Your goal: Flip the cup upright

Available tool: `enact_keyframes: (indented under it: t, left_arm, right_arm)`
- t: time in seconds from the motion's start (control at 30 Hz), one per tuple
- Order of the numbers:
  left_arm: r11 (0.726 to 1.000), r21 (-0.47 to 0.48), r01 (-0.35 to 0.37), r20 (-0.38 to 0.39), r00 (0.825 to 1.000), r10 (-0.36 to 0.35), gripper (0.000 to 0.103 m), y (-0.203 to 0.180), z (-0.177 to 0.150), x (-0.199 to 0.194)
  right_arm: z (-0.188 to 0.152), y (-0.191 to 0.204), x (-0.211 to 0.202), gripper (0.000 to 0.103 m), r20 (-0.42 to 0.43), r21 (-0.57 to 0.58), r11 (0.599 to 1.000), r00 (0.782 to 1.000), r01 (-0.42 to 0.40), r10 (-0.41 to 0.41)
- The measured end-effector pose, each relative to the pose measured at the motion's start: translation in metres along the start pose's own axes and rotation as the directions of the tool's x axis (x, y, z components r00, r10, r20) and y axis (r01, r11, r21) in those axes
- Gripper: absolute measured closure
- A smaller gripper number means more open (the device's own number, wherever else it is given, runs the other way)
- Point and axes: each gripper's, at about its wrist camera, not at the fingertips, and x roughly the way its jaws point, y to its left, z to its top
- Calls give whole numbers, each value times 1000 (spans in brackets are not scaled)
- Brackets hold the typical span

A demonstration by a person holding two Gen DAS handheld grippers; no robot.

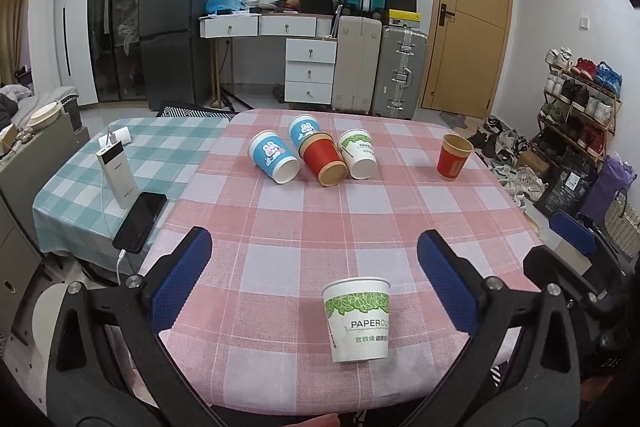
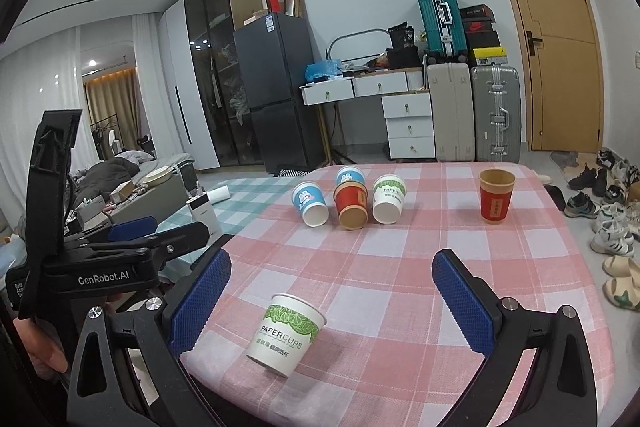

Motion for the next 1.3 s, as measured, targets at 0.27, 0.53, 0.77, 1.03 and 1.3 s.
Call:
enact_keyframes:
  t: [0.27,0.53,0.77,1.03,1.3]
  left_arm:
    - [999,-33,-32,38,999,34,0,17,-11,-15]
    - [996,-78,-34,-6,999,34,0,55,-43,-15]
    - [991,-136,1,-92,996,-14,0,82,-64,5]
    - [985,-171,8,-125,992,-30,0,96,-69,27]
    - [985,-164,48,-156,985,-74,0,86,-60,58]
  right_arm:
    - [-25,-13,80,0,-387,258,955,890,-149,243]
    - [-37,-24,175,0,-596,426,893,698,-144,397]
    - [-44,-6,239,25,-761,406,906,503,-123,410]
    - [-25,-23,234,40,-724,414,902,557,-120,407]
    - [18,-66,168,40,-525,338,929,789,-151,319]
